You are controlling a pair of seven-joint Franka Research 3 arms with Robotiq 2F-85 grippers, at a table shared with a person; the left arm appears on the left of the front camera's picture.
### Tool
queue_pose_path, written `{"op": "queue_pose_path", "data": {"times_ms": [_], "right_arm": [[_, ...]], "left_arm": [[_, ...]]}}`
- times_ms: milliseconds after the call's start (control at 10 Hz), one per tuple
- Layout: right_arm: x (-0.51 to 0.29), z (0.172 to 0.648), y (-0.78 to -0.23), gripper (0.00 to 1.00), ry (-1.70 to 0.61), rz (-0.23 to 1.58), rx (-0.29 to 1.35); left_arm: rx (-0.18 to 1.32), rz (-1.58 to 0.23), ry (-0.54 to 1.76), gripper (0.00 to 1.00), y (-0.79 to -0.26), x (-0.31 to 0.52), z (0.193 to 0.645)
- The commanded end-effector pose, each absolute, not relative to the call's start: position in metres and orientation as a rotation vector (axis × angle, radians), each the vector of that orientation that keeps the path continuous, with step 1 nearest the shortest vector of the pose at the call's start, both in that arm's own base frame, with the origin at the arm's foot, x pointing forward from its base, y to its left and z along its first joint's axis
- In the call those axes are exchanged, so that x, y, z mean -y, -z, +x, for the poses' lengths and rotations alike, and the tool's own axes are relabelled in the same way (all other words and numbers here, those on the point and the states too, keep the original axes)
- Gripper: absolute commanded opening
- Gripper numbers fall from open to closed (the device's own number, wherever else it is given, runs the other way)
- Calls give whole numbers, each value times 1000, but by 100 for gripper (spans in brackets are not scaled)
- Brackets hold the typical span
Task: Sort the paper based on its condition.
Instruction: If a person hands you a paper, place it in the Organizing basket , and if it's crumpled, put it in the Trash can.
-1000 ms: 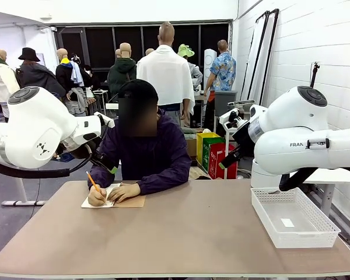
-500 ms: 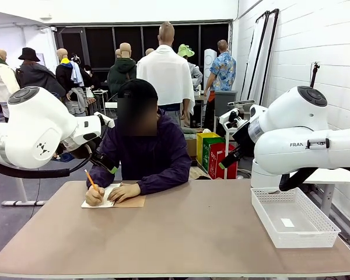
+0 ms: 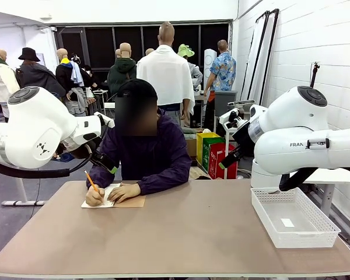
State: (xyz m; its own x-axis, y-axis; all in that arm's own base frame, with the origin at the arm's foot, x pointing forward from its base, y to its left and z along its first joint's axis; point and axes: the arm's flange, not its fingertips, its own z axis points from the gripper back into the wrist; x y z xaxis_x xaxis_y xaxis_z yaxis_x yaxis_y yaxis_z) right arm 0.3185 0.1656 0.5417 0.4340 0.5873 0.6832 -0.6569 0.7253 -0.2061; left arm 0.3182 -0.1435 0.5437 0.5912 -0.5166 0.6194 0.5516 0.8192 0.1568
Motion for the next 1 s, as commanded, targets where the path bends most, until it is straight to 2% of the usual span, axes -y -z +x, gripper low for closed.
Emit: {"op": "queue_pose_path", "data": {"times_ms": [0, 900], "right_arm": [[-165, 319, -541, 100, -776, 98, 809], [-165, 319, -541, 100, -776, 98, 809]], "left_arm": [[701, -57, 633, 100, -543, 144, 318], [701, -57, 633, 100, -543, 144, 318]]}}
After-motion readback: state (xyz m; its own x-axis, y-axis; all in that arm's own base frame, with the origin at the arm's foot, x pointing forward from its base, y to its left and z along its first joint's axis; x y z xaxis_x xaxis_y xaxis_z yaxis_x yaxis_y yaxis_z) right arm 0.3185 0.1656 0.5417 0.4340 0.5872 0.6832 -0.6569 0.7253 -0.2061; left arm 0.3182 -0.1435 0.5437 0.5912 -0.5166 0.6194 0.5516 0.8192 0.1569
